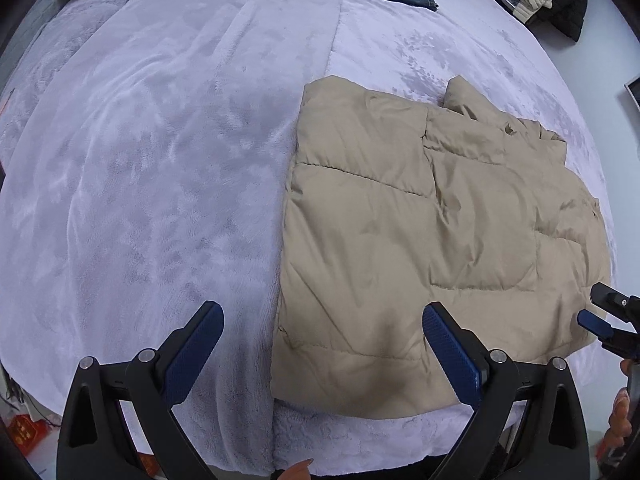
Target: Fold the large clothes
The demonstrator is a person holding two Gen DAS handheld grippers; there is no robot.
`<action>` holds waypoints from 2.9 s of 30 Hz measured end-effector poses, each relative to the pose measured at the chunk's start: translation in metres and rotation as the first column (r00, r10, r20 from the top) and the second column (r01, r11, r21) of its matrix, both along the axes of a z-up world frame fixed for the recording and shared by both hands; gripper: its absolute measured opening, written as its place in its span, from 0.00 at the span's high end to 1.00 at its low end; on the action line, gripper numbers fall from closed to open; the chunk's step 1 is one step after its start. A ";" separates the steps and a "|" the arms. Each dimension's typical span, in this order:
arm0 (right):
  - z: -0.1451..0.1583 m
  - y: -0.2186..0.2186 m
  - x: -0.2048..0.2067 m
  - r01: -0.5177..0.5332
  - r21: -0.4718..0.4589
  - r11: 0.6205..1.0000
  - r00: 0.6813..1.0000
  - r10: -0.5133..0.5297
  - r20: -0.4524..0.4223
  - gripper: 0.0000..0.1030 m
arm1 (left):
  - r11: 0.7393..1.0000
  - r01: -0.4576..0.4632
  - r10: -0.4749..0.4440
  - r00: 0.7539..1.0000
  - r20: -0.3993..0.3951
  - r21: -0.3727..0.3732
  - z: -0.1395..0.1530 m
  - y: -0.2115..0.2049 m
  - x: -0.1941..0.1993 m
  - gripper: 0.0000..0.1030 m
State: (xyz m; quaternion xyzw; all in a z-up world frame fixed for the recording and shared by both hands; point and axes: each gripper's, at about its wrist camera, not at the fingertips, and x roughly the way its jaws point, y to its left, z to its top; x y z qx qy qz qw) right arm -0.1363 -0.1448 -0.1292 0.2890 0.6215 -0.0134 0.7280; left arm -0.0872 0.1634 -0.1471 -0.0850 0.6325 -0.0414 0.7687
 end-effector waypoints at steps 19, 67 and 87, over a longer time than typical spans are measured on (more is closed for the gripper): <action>-0.007 0.009 0.049 -0.142 -0.013 0.990 0.989 0.142 0.032 0.00 | 0.996 -0.037 0.034 0.999 -0.034 -0.078 -0.037 -0.011 0.025 0.03; -0.021 -0.004 0.067 -0.179 -0.088 0.980 0.981 0.184 0.053 0.08 | 0.707 0.208 -0.330 0.942 -0.055 -0.676 -0.056 -0.042 0.097 0.70; -0.095 -0.063 0.101 -0.098 0.223 0.970 0.994 0.085 0.068 1.00 | 0.867 0.276 -0.324 0.945 -0.049 -0.415 0.089 -0.269 0.088 0.45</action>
